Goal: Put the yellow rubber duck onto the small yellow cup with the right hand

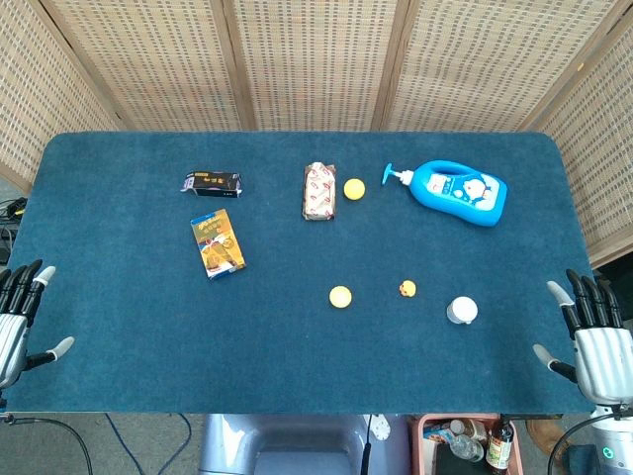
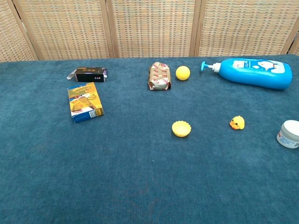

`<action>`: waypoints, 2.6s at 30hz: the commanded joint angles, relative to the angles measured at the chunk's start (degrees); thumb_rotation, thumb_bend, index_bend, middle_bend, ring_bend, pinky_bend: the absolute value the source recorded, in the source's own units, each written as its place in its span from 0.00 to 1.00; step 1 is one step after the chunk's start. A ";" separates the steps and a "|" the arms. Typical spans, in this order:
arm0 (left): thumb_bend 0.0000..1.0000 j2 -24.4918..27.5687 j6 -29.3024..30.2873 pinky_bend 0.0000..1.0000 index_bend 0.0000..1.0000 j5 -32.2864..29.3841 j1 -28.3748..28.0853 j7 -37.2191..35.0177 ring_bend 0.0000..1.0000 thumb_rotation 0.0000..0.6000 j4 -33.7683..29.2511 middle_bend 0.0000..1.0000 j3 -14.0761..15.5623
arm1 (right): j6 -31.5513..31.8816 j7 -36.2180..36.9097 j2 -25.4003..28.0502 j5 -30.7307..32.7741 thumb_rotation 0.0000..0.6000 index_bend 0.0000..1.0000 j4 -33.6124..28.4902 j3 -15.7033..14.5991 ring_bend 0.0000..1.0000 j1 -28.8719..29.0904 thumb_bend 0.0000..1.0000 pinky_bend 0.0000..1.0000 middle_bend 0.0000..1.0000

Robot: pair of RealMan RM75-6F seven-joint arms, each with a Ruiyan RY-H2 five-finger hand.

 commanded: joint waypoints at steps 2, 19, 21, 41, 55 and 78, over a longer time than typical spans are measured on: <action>0.00 0.29 -0.37 0.00 0.00 -0.47 -0.01 0.24 0.00 1.00 -0.33 0.00 0.22 | -0.84 -0.24 0.31 0.39 1.00 0.00 -0.44 -0.19 0.00 0.08 0.00 0.00 0.00; 0.00 -2.12 -1.93 0.00 0.00 -2.45 -1.20 2.06 0.00 1.00 1.79 0.00 -1.00 | -25.54 -5.65 1.13 6.53 1.00 0.11 -6.28 4.97 0.00 16.40 0.00 0.00 0.00; 0.00 -2.20 -2.41 0.00 0.00 -3.46 -1.32 2.82 0.00 1.00 1.21 0.00 -1.35 | -28.79 -6.95 -0.30 7.97 1.00 0.17 -5.00 6.06 0.00 19.28 0.00 0.00 0.00; 0.00 -3.60 -6.05 0.00 0.00 -8.18 -2.86 7.04 0.00 1.00 1.41 0.00 -2.56 | -43.57 -9.82 -15.97 19.41 1.00 0.37 11.37 6.48 0.00 31.37 0.19 0.00 0.00; 0.00 -3.65 -6.56 0.00 0.00 -8.46 -3.03 7.10 0.00 1.00 1.31 0.00 -2.18 | -44.96 -9.20 -20.22 20.66 1.00 0.38 15.31 4.99 0.00 33.53 0.22 0.00 0.00; 0.00 -3.46 -6.59 0.00 0.00 -8.47 -3.04 6.69 0.00 1.00 1.16 0.00 -1.90 | -46.96 -8.96 -22.04 23.56 1.00 0.50 18.93 3.86 0.00 34.89 0.27 0.00 0.00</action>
